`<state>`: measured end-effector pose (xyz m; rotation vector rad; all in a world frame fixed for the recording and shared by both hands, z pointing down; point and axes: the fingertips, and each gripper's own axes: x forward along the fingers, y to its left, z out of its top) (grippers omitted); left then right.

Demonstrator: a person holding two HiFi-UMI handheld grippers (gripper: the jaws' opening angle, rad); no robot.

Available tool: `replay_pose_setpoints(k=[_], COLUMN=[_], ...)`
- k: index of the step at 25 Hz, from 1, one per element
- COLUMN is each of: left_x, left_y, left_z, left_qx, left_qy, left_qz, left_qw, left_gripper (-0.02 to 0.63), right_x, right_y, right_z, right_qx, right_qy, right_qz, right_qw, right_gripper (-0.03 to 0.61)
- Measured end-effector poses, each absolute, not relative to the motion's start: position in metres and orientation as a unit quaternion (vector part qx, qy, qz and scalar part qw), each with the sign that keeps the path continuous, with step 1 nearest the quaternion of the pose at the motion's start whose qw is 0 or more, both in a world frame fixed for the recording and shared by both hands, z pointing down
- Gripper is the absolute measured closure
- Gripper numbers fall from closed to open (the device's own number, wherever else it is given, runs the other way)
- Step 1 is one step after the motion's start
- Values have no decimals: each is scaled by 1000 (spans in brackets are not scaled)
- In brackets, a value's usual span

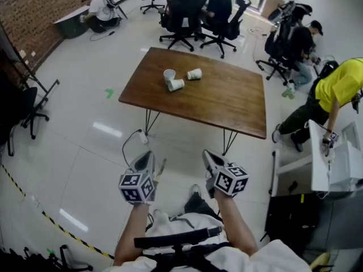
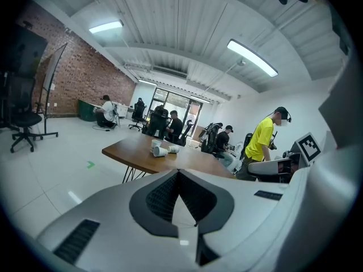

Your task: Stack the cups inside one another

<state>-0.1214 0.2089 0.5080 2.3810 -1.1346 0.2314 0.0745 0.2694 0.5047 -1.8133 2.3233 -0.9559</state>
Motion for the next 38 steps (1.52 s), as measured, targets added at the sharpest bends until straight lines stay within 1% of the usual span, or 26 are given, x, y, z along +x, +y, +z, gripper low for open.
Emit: replay_pose_setpoints(k=[10,18,27,31,38], left_x=[-85,-41,10,20,12], left_y=[189,169,161,159,156], left_z=[505,501,501,500,506], left_qx=[869,865,852,843,823], left_qy=[-424,-435,-463,-480,-509], left_qz=[96,103,103,99,99], left_qw=[237,227,222,222,231], left_gripper=[624,624,624,623,623], right_x=[111,154,205,218,222], right_y=[243,220,201,192,177], right_z=[507,508,513,517,532], right_qx=[-573,-559,-535,-522,-503], right_qy=[756,764,784,794,798], right_qz=[-315,-320,-313,-310,-332], right_qw=[32,41,18,3,7], right_gripper=[578,578,578,578,578])
